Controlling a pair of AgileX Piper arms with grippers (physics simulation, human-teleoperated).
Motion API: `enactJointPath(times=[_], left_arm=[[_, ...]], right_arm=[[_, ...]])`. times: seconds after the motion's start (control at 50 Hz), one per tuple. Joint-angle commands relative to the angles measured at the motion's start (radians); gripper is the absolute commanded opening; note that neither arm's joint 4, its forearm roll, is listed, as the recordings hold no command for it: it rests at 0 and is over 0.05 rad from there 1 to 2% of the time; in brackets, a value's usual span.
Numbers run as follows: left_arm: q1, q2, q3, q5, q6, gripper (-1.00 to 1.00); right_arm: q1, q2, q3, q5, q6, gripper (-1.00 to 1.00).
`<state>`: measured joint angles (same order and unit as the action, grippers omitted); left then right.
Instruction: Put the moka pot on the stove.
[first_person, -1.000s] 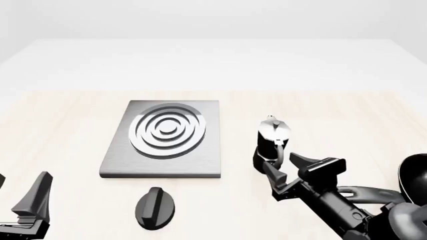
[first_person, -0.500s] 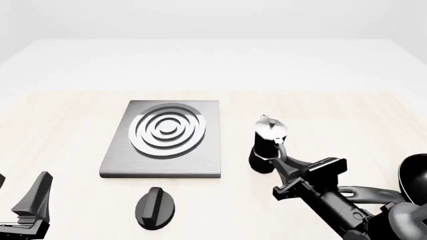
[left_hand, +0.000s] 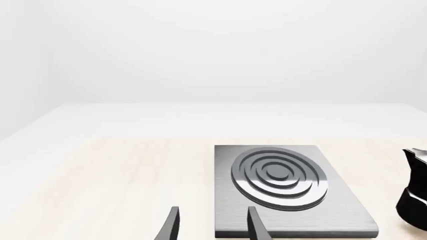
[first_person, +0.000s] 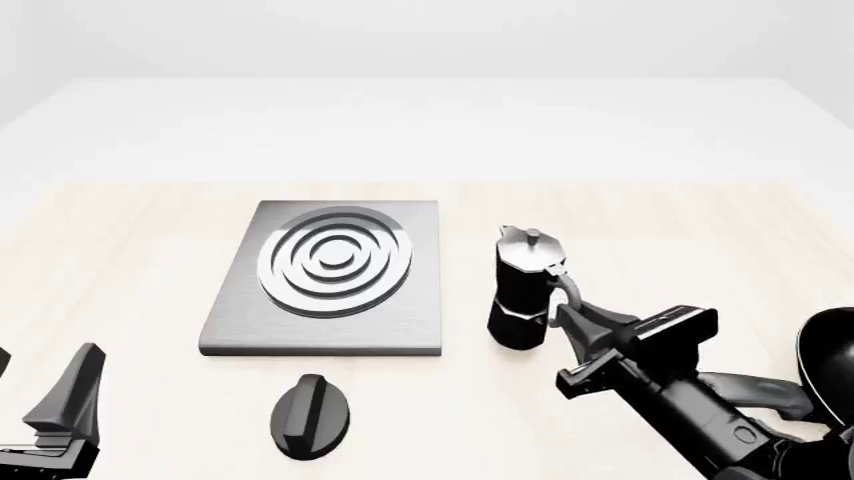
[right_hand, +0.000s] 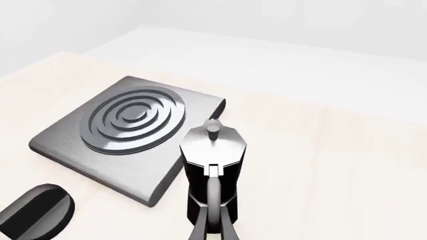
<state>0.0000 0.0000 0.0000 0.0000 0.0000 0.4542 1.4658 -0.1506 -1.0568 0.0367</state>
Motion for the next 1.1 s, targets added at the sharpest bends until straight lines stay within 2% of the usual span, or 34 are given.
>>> enactJointPath(times=[0.02,0.28,0.54,0.64,0.88,1.1], left_arm=[[0.0,0.0,0.0,0.0,0.0,1.0],[0.0,0.0,0.0,0.0,0.0,1.0],[0.0,0.0,0.0,0.0,0.0,1.0],[0.0,0.0,0.0,0.0,0.0,1.0],[0.0,0.0,0.0,0.0,0.0,1.0],[0.0,0.0,0.0,0.0,0.0,1.0]], right_arm=[[0.004,-0.129,-0.009,0.083,-0.016,-1.0],[0.012,-0.302,-0.053,0.246,-0.027,-1.0],[0.021,-0.385,-0.129,0.348,-0.042,-1.0],[0.025,-0.368,-0.15,0.338,-0.04,-1.0],[0.046,-0.348,-0.248,0.381,-0.055,-1.0],[0.095,-0.251,-0.364,0.392,-0.062,-1.0]])
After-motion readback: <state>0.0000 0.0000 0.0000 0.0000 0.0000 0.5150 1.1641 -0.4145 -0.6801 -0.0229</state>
